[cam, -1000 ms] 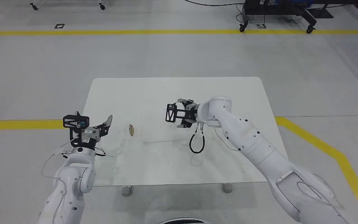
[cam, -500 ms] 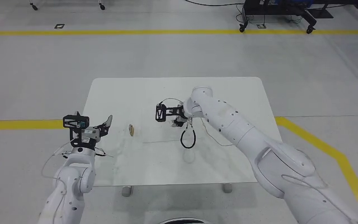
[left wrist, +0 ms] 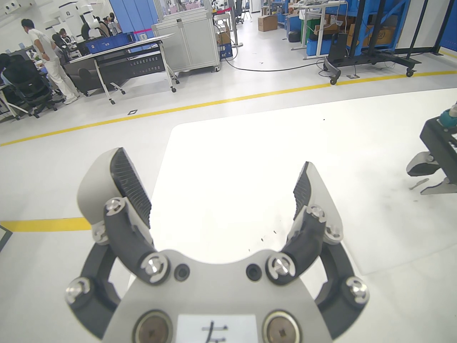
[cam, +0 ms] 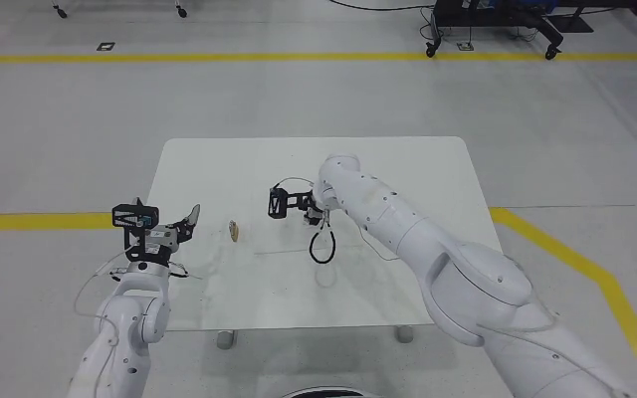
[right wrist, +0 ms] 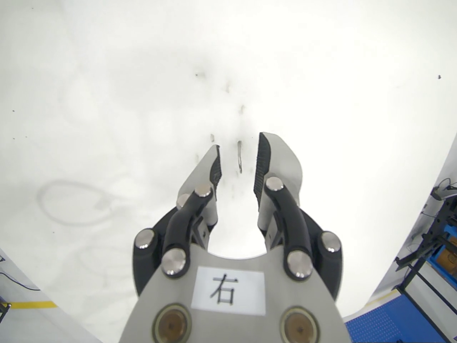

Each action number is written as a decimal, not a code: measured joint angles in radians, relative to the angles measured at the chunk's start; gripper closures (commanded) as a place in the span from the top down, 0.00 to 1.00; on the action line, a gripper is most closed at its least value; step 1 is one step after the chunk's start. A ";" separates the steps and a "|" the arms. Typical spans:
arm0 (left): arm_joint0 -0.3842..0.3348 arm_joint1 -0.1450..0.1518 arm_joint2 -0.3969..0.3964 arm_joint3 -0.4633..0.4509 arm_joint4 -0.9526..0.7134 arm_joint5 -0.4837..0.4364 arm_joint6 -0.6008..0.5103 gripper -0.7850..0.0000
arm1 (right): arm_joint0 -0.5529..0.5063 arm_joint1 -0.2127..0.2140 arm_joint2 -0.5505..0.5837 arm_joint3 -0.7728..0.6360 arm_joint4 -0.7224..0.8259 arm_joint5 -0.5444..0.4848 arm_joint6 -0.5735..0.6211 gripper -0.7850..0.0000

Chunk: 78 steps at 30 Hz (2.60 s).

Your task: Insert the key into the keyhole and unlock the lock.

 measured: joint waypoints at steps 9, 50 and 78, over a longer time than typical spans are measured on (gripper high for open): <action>0.000 0.000 0.000 0.000 0.000 0.000 0.000 1.00 | 0.044 -0.004 0.002 0.074 -0.036 -0.095 -0.132 0.00; 0.002 -0.003 0.001 -0.021 -0.036 -0.035 0.024 1.00 | -0.249 0.513 0.326 -0.284 -0.460 -0.141 -1.555 0.00; -0.335 0.059 0.103 0.188 -2.056 -0.460 -1.364 1.00 | -0.214 0.507 0.087 -0.387 0.326 -0.228 -1.061 0.00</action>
